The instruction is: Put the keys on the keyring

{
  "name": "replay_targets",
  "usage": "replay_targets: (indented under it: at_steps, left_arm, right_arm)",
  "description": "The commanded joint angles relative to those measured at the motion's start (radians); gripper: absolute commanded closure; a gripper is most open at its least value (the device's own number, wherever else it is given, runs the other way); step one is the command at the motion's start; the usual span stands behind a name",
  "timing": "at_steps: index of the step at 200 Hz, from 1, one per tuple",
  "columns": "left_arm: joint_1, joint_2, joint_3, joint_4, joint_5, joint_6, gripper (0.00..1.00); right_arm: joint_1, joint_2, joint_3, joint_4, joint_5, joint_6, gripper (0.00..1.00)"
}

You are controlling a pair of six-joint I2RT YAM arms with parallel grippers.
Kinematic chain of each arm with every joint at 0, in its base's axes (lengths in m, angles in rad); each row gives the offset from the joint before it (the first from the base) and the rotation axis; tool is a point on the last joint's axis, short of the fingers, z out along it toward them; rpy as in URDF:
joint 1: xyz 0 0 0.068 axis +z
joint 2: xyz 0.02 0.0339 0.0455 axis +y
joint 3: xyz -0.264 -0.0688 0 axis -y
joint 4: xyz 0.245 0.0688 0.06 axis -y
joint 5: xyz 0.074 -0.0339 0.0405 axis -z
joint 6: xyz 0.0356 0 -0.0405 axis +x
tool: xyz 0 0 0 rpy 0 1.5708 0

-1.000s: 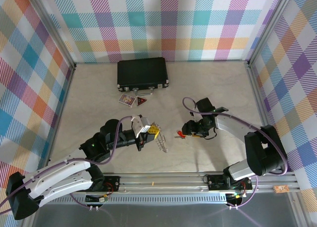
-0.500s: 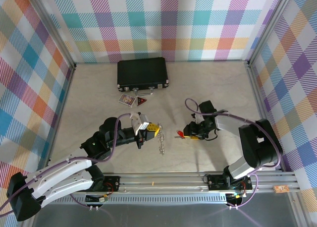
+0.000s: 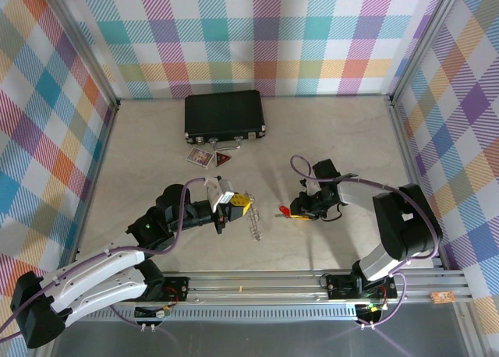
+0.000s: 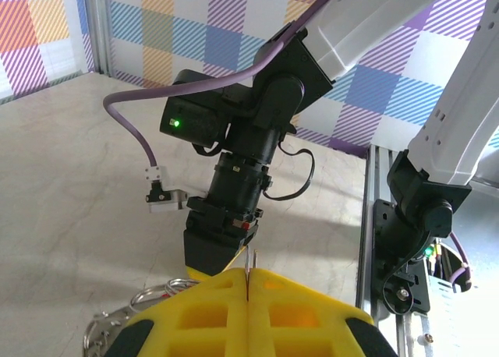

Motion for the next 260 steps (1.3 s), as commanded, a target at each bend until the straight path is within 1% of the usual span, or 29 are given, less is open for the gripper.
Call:
replay_targets:
  at_steps: [1,29,81,135,187,236,260]
  left_arm:
    - [0.014,-0.007,-0.001,0.062,0.025,-0.012,1.0]
    - [0.017,-0.003,-0.001,0.063,0.031,-0.013,1.0]
    - [0.023,0.002,-0.003,0.069,0.039,-0.016,1.0]
    - [0.026,-0.002,-0.004,0.07,0.044,-0.02,1.0]
    - [0.025,-0.003,-0.002,0.066,0.049,-0.021,1.0]
    - [0.026,-0.007,0.002,0.062,0.054,-0.022,1.0]
    - [0.026,-0.007,0.011,0.054,0.064,-0.025,1.0]
  right_arm:
    - [0.001,0.023,-0.015,0.006,-0.031,-0.015,0.73]
    - [0.001,0.03,-0.013,0.005,-0.039,-0.02,0.76]
    - [0.001,0.034,-0.012,0.005,-0.046,-0.026,0.79]
    - [0.001,0.036,-0.012,0.009,-0.047,-0.027,0.85]
    - [0.001,0.031,-0.014,0.012,-0.046,-0.027,0.89]
    - [0.001,0.009,-0.024,0.024,-0.055,-0.028,0.91]
    - [0.019,-0.035,-0.04,0.046,-0.07,-0.037,0.96]
